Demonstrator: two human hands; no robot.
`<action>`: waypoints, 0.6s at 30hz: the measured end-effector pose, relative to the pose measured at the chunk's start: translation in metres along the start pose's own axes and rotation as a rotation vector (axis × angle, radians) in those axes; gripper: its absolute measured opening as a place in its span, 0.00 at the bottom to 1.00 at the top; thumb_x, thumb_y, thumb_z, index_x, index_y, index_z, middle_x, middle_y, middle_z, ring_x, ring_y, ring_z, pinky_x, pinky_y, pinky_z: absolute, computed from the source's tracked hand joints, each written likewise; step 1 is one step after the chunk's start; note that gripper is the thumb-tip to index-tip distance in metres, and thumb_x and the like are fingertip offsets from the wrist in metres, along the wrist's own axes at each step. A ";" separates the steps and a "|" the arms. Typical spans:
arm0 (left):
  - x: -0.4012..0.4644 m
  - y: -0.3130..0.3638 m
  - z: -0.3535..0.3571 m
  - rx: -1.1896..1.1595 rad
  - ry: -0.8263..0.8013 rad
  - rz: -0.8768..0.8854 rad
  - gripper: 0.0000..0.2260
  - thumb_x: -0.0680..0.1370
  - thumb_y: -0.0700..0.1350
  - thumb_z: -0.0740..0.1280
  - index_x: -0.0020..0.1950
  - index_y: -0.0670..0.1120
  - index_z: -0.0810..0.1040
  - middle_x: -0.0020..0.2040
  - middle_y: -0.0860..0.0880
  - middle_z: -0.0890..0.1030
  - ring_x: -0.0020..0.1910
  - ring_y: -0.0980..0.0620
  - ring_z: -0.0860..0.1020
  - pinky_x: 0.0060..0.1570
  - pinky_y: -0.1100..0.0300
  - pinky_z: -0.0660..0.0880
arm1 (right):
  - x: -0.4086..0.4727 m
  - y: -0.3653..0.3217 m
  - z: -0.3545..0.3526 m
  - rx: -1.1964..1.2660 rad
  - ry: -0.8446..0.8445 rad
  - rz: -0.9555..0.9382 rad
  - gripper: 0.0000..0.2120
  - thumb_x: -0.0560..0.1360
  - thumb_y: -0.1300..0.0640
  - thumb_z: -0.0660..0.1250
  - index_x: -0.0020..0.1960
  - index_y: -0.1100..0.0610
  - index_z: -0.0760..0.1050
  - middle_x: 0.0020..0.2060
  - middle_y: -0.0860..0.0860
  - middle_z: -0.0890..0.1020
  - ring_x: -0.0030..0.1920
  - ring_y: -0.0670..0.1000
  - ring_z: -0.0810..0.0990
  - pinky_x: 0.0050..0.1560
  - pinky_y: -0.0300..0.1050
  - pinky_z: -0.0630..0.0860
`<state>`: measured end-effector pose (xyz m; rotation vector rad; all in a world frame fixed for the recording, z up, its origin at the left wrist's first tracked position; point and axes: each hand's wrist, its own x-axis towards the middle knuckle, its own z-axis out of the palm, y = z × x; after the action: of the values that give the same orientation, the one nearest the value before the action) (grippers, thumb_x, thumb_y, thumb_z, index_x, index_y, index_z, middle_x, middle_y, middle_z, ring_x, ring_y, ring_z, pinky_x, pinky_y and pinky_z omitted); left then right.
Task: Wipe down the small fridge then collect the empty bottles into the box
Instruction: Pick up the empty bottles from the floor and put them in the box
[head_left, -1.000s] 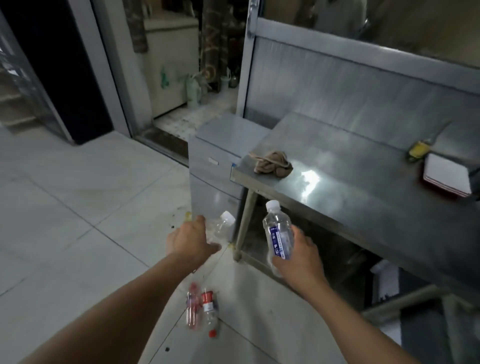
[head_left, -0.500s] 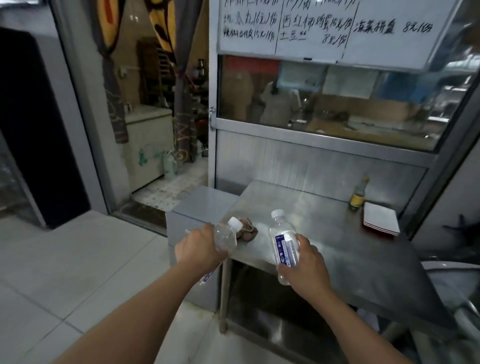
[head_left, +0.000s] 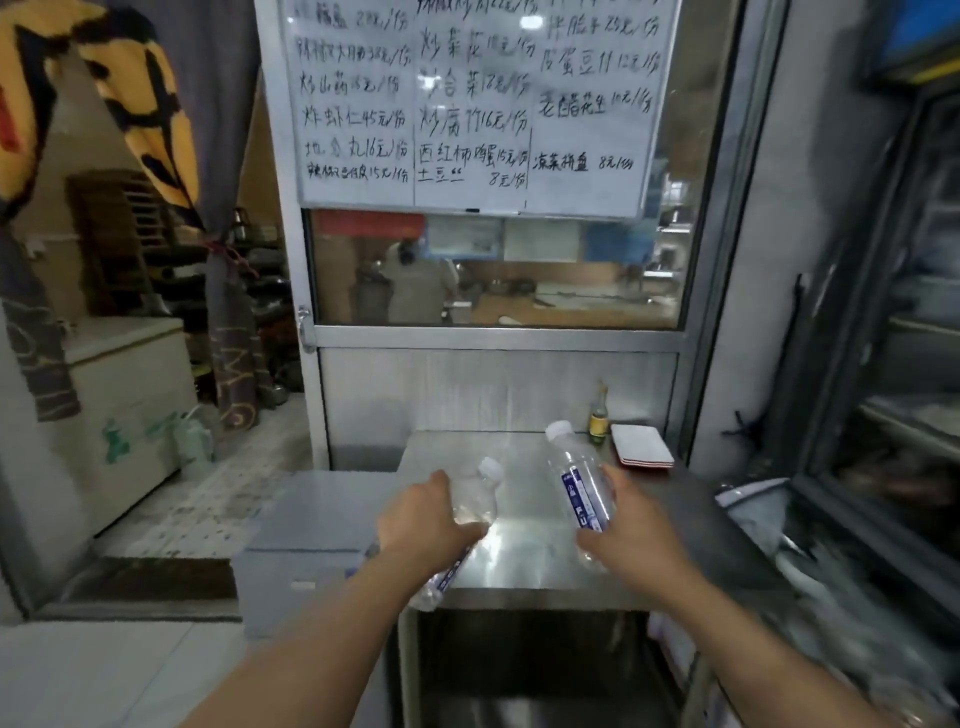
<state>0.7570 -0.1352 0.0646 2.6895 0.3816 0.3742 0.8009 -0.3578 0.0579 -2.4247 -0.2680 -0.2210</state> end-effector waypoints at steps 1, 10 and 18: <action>0.000 -0.002 -0.003 0.004 -0.013 0.040 0.25 0.68 0.63 0.68 0.57 0.49 0.69 0.48 0.50 0.79 0.46 0.48 0.78 0.42 0.57 0.74 | -0.009 -0.003 -0.001 -0.005 0.022 0.023 0.38 0.65 0.52 0.73 0.71 0.48 0.60 0.57 0.52 0.77 0.54 0.53 0.76 0.51 0.46 0.74; -0.032 0.008 -0.014 -0.087 -0.177 0.356 0.26 0.68 0.59 0.69 0.61 0.50 0.69 0.53 0.48 0.79 0.52 0.47 0.77 0.49 0.55 0.75 | -0.129 -0.031 -0.029 -0.093 0.254 0.253 0.33 0.64 0.55 0.73 0.67 0.52 0.67 0.57 0.52 0.79 0.55 0.55 0.77 0.53 0.45 0.75; -0.115 0.079 0.004 -0.135 -0.326 0.606 0.24 0.68 0.61 0.70 0.59 0.51 0.72 0.53 0.50 0.80 0.51 0.48 0.78 0.47 0.55 0.76 | -0.268 -0.013 -0.083 -0.135 0.435 0.515 0.30 0.63 0.55 0.73 0.63 0.49 0.67 0.52 0.50 0.79 0.49 0.52 0.79 0.50 0.51 0.78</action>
<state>0.6684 -0.2431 0.0705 2.6156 -0.5430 0.1104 0.5319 -0.4380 0.0679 -2.4065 0.5741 -0.5301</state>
